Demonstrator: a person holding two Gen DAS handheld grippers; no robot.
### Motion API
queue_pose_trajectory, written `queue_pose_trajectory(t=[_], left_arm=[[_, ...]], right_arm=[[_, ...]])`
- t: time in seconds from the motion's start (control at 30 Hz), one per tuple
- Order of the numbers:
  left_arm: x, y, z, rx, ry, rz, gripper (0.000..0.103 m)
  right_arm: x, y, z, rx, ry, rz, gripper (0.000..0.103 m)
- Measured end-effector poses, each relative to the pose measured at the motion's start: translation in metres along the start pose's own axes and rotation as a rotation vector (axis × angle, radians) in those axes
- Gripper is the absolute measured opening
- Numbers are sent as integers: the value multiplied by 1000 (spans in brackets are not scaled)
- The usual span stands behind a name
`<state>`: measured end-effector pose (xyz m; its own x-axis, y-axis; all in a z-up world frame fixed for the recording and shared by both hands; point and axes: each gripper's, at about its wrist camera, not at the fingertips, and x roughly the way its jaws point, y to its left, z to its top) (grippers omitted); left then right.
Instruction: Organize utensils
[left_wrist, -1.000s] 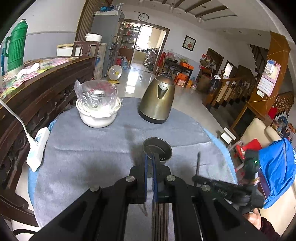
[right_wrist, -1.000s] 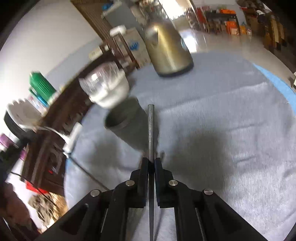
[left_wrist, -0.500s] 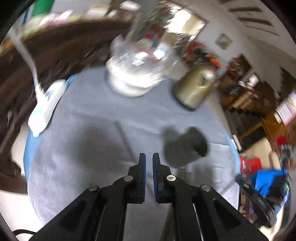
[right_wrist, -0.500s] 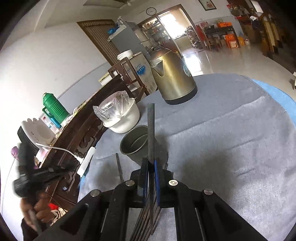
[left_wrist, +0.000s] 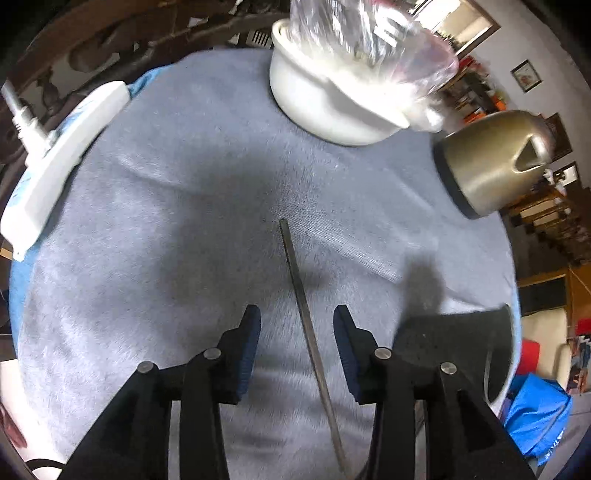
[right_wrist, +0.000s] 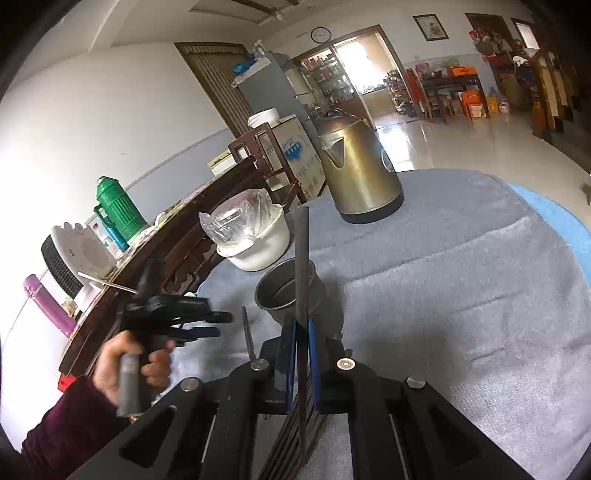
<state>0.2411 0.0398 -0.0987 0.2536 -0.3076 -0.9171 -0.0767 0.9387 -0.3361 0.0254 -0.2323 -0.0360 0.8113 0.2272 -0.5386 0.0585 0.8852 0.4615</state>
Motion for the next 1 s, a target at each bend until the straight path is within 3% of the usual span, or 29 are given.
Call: queue_pose_trajectory(t=[0.17, 0.33, 0.53, 0.67, 1.0], left_arm=[[23, -7, 8, -20, 65, 59, 41], [32, -16, 9, 20, 57, 88, 8], [23, -19, -7, 68, 2, 82, 5], [-14, -28, -27, 128, -78, 21, 5], [-153, -72, -81, 321, -375, -126, 5]], right_arm=[[-2, 1, -2, -7, 5, 5, 7], [-4, 2, -5, -5, 5, 12, 7], [-8, 6, -6, -27, -4, 7, 7], [-16, 13, 0, -64, -34, 3, 7], [-31, 32, 23, -101, -137, 11, 7]])
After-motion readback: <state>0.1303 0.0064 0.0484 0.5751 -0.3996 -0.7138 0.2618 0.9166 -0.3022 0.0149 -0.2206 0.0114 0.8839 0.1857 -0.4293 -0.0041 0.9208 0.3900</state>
